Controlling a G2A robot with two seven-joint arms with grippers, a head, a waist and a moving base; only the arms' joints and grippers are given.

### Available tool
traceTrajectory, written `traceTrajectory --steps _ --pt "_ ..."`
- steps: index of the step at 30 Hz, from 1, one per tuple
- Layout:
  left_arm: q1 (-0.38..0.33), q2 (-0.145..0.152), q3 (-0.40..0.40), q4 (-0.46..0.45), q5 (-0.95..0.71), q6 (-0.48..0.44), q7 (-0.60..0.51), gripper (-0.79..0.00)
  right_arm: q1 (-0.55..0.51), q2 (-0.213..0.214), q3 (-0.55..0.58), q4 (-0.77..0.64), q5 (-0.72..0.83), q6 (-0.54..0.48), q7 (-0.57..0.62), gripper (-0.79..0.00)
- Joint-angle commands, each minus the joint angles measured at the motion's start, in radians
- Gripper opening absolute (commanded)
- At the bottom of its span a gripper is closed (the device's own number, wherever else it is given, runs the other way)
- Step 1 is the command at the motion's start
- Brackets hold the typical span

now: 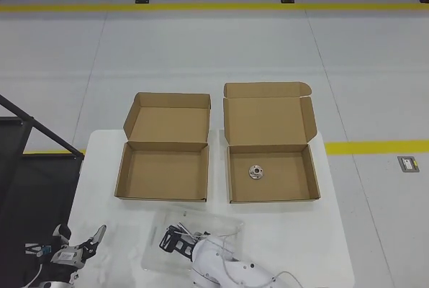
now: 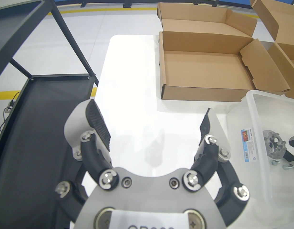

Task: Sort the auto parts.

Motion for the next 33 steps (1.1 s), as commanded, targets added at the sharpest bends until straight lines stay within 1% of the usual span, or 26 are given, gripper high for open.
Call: traceTrajectory --steps 1,5,11,12,13,15,16,17,21,24,27,33 --pt "0.000 0.000 0.000 0.000 0.000 0.000 0.000 0.000 0.005 -0.008 0.002 0.018 -0.003 0.012 0.000 -0.449" --pt "0.000 0.000 0.000 0.000 0.000 0.000 0.000 0.000 0.015 -0.025 0.005 0.050 0.005 0.012 0.008 -0.437" --pt "0.000 0.000 0.000 0.000 0.000 0.000 0.000 0.000 0.030 -0.046 0.023 0.107 0.027 -0.003 -0.002 -0.437" --pt "0.000 0.000 0.000 0.000 0.000 0.000 0.000 0.000 0.033 -0.049 0.027 0.119 0.032 -0.008 -0.005 -0.449" --pt "0.000 0.000 0.000 0.000 0.000 0.000 0.000 0.000 0.035 -0.051 0.033 0.130 0.036 -0.010 -0.008 -0.468" --pt "0.000 0.000 0.000 0.000 0.000 0.000 0.000 0.000 0.039 -0.055 0.043 0.149 0.047 -0.018 -0.010 -0.551" --pt "0.000 0.000 0.000 0.000 0.000 0.000 0.000 0.000 0.040 -0.057 0.048 0.156 0.052 -0.022 -0.011 -0.622" --pt "0.000 0.000 0.000 0.000 0.000 0.000 0.000 0.000 0.042 -0.058 0.052 0.162 0.055 -0.026 -0.012 -0.785" --pt "0.000 0.000 0.000 0.000 0.000 0.000 0.000 0.000 0.036 -0.059 0.073 0.154 0.051 -0.027 -0.022 -0.785" --pt "0.000 0.000 0.000 0.000 0.000 0.000 0.000 0.000 0.009 -0.048 0.097 0.091 0.015 -0.005 -0.026 -0.785" --pt "0.000 0.000 0.000 0.000 0.000 0.000 0.000 0.000 -0.031 -0.025 0.139 -0.011 -0.040 0.005 -0.012 -0.785" --pt "0.000 0.000 0.000 0.000 0.000 0.000 0.000 0.000 -0.159 0.035 0.259 -0.307 -0.181 -0.037 0.014 -0.785"
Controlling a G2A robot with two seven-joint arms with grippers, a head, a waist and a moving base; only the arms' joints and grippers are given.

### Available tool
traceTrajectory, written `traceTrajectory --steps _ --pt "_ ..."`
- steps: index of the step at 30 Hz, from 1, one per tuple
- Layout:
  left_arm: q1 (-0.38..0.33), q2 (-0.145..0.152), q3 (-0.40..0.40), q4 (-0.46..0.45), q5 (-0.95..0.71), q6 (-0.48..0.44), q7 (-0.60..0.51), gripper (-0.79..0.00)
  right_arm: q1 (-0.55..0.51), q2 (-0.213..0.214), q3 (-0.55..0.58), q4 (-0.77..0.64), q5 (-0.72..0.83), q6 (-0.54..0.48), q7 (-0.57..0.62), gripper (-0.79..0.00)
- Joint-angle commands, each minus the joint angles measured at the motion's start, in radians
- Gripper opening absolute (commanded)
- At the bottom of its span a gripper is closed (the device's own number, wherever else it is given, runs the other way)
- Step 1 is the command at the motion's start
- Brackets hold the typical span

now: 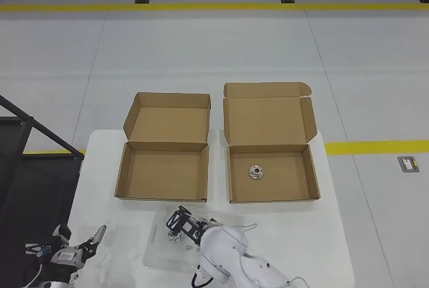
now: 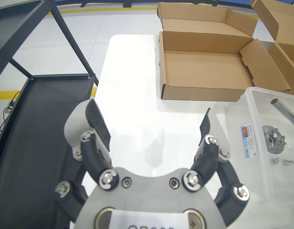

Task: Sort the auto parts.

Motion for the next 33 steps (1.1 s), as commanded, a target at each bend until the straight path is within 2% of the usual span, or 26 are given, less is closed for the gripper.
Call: traceTrajectory --steps 1,4,8,11,14,18,22,26,33 --pt "0.000 0.000 0.000 0.000 0.000 0.000 0.000 0.000 -0.043 0.017 0.043 -0.104 -0.049 -0.016 -0.007 -0.785" --pt "0.000 0.000 0.000 0.000 0.000 0.000 0.000 0.000 -0.109 0.043 0.113 -0.259 -0.124 -0.050 -0.065 -0.785" --pt "0.000 0.000 0.000 0.000 0.000 0.000 0.000 0.000 -0.178 0.072 0.234 -0.406 -0.123 -0.150 -0.170 -0.785" --pt "0.000 0.000 0.000 0.000 0.000 0.000 0.000 0.000 -0.194 0.087 0.329 -0.448 -0.135 -0.208 -0.250 -0.785" --pt "0.000 0.000 0.000 0.000 0.000 0.000 0.000 0.000 -0.165 0.099 0.416 -0.415 -0.142 -0.267 -0.354 -0.785" --pt "0.000 0.000 0.000 0.000 0.000 0.000 0.000 0.000 -0.083 0.110 0.505 -0.258 -0.163 -0.322 -0.473 -0.785" --pt "0.000 0.000 0.000 0.000 0.000 0.000 0.000 0.000 0.046 0.110 0.560 -0.028 -0.143 -0.318 -0.444 -0.785" --pt "0.000 0.000 0.000 0.000 0.000 0.000 0.000 0.000 0.178 0.108 0.573 0.218 -0.096 -0.366 -0.399 -0.785" --pt "0.000 0.000 0.000 0.000 0.000 0.000 0.000 0.000 0.312 0.110 0.569 0.524 -0.092 -0.432 -0.348 -0.785"
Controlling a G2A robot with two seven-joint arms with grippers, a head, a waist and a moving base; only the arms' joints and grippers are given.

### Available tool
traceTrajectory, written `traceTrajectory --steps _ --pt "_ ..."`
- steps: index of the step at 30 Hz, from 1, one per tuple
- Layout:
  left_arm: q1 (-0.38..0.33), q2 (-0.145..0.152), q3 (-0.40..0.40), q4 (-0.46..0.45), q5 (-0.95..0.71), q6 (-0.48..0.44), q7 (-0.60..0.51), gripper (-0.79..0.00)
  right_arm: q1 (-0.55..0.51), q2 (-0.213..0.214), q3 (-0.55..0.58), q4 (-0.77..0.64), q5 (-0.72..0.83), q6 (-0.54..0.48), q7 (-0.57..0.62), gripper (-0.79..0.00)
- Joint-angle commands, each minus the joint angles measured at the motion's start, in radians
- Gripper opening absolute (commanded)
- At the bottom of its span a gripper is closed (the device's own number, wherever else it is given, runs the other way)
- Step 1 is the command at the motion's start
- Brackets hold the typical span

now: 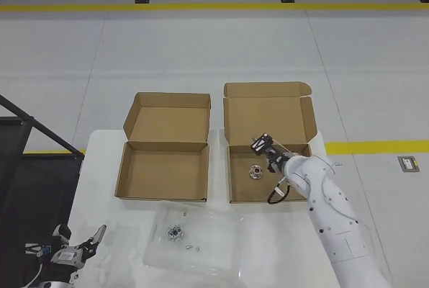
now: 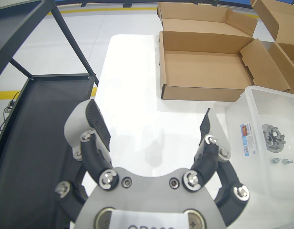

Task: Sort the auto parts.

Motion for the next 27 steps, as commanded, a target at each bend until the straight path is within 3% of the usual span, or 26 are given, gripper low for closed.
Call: traceTrajectory --steps 1,8,9,10,11,15,19,23,27 --pt "0.000 0.000 0.000 0.000 0.000 0.000 0.000 0.000 0.026 0.001 0.000 0.068 0.001 -0.016 0.016 -0.785" --pt "0.000 0.000 0.000 0.000 0.000 0.000 0.000 0.000 0.098 -0.004 -0.022 0.239 0.015 -0.019 0.037 -0.785" --pt "0.000 0.000 0.000 0.000 0.000 0.000 0.000 0.000 0.106 -0.004 -0.024 0.257 0.017 -0.012 0.035 -0.477" --pt "0.000 0.000 0.000 0.000 0.000 0.000 0.000 0.000 0.113 -0.005 -0.028 0.273 0.019 -0.007 0.033 -0.071" --pt "0.000 0.000 0.000 0.000 0.000 0.000 0.000 0.000 0.119 -0.007 -0.032 0.284 0.021 -0.007 0.026 0.000" --pt "0.000 0.000 0.000 0.000 0.000 0.000 0.000 0.000 0.119 -0.003 -0.032 0.286 0.025 0.000 -0.011 0.000" --pt "0.000 0.000 0.000 0.000 0.000 0.000 0.000 0.000 0.044 0.017 0.008 0.156 0.040 -0.026 -0.093 0.000" --pt "0.002 0.000 -0.012 -0.015 -0.013 -0.020 0.016 0.000 -0.164 0.052 0.087 -0.182 0.050 -0.109 -0.193 0.000" --pt "0.050 0.004 -0.083 -0.091 -0.010 -0.094 0.044 0.000 -0.424 0.080 0.157 -0.570 0.051 -0.193 -0.279 0.000"
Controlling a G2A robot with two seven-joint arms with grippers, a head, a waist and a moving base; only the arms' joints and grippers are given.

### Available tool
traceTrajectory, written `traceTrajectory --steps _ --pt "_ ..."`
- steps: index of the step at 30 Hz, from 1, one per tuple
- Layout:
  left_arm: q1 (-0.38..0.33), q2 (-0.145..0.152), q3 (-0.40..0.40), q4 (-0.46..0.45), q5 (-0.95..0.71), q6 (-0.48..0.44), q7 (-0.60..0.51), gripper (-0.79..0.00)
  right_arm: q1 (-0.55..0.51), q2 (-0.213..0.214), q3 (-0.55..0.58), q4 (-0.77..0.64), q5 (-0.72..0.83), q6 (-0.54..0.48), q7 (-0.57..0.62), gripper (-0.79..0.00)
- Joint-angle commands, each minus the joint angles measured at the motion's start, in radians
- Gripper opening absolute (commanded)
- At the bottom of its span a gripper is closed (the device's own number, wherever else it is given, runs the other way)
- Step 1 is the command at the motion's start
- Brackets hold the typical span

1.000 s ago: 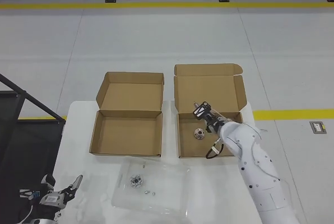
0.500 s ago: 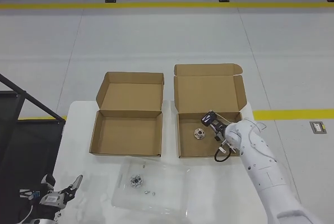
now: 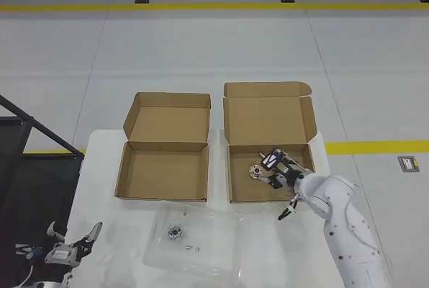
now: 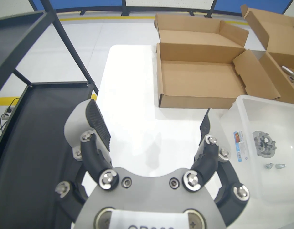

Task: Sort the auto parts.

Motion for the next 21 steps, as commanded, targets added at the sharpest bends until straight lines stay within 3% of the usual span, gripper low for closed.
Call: traceTrajectory --steps 1,8,12,14,17,21 --pt "0.028 0.002 -0.037 -0.047 0.016 -0.036 0.016 0.000 -0.124 0.010 0.025 -0.193 -0.006 -0.034 -0.045 0.000" --pt "0.107 0.019 -0.133 -0.234 0.275 -0.234 0.050 0.000 -0.333 0.040 0.004 -0.501 -0.136 -0.189 -0.272 0.000" --pt "0.099 0.030 -0.116 -0.343 0.444 -0.306 0.019 0.000 -0.409 0.061 -0.014 -0.589 -0.267 -0.246 -0.444 0.000" --pt "0.077 0.036 -0.081 -0.389 0.511 -0.345 -0.053 0.000 -0.452 0.075 -0.011 -0.623 -0.343 -0.269 -0.544 0.000" --pt "0.059 0.037 -0.058 -0.406 0.522 -0.358 -0.103 0.000 -0.519 0.098 -0.001 -0.659 -0.455 -0.300 -0.680 0.000" --pt "0.059 0.037 -0.058 -0.406 0.522 -0.358 -0.103 0.000 -0.534 0.102 0.003 -0.660 -0.479 -0.308 -0.692 0.000"
